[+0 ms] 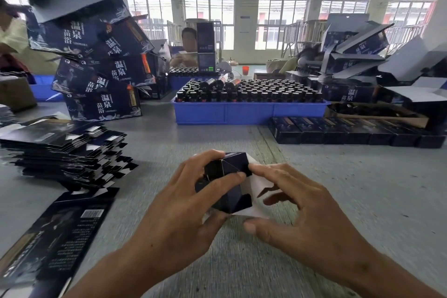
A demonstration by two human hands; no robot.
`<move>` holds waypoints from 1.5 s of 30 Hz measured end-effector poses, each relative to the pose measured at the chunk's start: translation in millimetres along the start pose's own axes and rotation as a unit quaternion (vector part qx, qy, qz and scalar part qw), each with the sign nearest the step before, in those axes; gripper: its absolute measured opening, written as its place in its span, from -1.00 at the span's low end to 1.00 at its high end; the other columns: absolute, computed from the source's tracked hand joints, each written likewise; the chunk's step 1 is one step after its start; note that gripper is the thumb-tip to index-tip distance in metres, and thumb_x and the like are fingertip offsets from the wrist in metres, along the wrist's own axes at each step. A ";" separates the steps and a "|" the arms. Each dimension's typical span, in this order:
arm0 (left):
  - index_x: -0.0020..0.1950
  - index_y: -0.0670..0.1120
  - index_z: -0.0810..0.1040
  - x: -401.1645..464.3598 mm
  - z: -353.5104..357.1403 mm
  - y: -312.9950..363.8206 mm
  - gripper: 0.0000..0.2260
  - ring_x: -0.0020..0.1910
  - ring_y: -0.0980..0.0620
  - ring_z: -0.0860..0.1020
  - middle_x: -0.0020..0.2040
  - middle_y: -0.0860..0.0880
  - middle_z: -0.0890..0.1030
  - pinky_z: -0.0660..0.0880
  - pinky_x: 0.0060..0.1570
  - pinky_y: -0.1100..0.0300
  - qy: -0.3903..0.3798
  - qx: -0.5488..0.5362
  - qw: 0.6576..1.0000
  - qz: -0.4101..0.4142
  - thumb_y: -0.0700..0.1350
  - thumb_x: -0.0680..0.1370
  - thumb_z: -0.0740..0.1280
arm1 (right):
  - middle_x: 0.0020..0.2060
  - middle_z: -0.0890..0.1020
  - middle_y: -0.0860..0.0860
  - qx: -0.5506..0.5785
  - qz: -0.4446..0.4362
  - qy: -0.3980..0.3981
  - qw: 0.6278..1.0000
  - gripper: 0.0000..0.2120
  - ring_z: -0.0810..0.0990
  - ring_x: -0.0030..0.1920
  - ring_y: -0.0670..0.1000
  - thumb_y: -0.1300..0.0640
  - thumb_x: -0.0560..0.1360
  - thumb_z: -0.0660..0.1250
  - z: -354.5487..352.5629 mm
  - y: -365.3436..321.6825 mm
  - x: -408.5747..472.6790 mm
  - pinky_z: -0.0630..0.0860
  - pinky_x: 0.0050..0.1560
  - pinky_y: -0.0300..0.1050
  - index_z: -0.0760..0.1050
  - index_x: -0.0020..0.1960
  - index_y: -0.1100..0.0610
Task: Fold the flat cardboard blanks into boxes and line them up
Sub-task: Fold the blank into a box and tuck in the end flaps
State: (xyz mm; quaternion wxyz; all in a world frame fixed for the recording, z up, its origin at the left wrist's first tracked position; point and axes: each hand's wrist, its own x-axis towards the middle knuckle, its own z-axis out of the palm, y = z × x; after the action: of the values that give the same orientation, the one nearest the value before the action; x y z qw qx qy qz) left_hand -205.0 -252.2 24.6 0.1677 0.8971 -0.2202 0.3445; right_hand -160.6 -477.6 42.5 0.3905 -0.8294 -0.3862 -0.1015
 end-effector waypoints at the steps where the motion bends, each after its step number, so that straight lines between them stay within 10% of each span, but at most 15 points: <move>1: 0.42 0.10 0.46 0.4 -0.1 0.2 -0.46 0.34 -0.03 0.47 0.48 0.02 0.28 0.62 0.09 0.07 0.003 0.000 1.000 0.002 -0.06 0.44 0.47 | 0.26 0.41 -0.45 0.009 0.002 0.003 1.000 -0.26 0.54 0.17 -0.30 -0.38 0.26 0.42 -1.0 0.1 0.2 0.49 0.10 -0.44 0.31 0.41 -0.37; 12: 0.40 0.10 0.45 1.2 -2.7 2.5 -0.48 0.38 -0.02 0.42 0.48 -0.02 0.28 0.45 0.22 0.21 -0.006 0.005 1.000 0.005 -0.03 0.44 0.42 | 0.11 0.53 -0.38 0.006 -0.010 0.049 0.999 -0.42 0.56 0.09 -0.31 0.08 0.42 0.55 1.9 -1.6 0.8 0.43 0.06 -0.55 0.43 0.36 -0.17; 27: 0.35 -0.02 0.59 4.5 -5.1 9.5 -0.55 0.34 -0.24 0.48 0.45 -0.21 0.41 0.63 0.04 -0.09 -0.045 0.086 0.995 0.039 -0.08 0.45 0.42 | 0.02 0.57 -0.34 -0.025 -0.022 0.116 0.993 -0.56 0.58 0.04 -0.25 0.09 0.41 0.56 9.0 3.1 0.0 0.49 0.04 -0.43 0.58 0.25 -0.05; 36: 0.36 0.01 0.51 3.8 -4.1 7.2 -0.53 0.31 -0.21 0.50 0.48 -0.17 0.36 0.64 0.04 -0.06 -0.021 0.072 0.997 0.009 -0.07 0.44 0.44 | 0.08 0.59 -0.40 0.059 0.002 0.089 0.994 -0.32 0.61 0.08 -0.30 0.33 0.57 0.31 2.6 3.8 -1.5 0.50 -0.04 -0.50 0.37 0.25 -0.50; 45: 0.51 0.00 0.29 3.0 -1.0 15.7 -0.39 0.36 -0.07 0.45 0.48 -0.03 0.33 0.41 0.25 0.15 -0.001 0.065 0.998 0.007 0.04 0.48 0.34 | 0.01 0.61 -0.37 0.118 0.029 0.104 0.987 -0.66 0.64 -0.01 -0.25 -0.20 0.44 0.30 5.1 -0.8 2.8 0.56 -0.10 -0.42 0.44 0.21 -0.35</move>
State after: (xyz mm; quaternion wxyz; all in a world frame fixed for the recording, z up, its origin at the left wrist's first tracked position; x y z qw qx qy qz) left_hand -211.5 -265.9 29.7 0.1064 0.9049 -0.2033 0.3584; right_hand -160.0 -472.0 40.8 0.5268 -0.7731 -0.3286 -0.1293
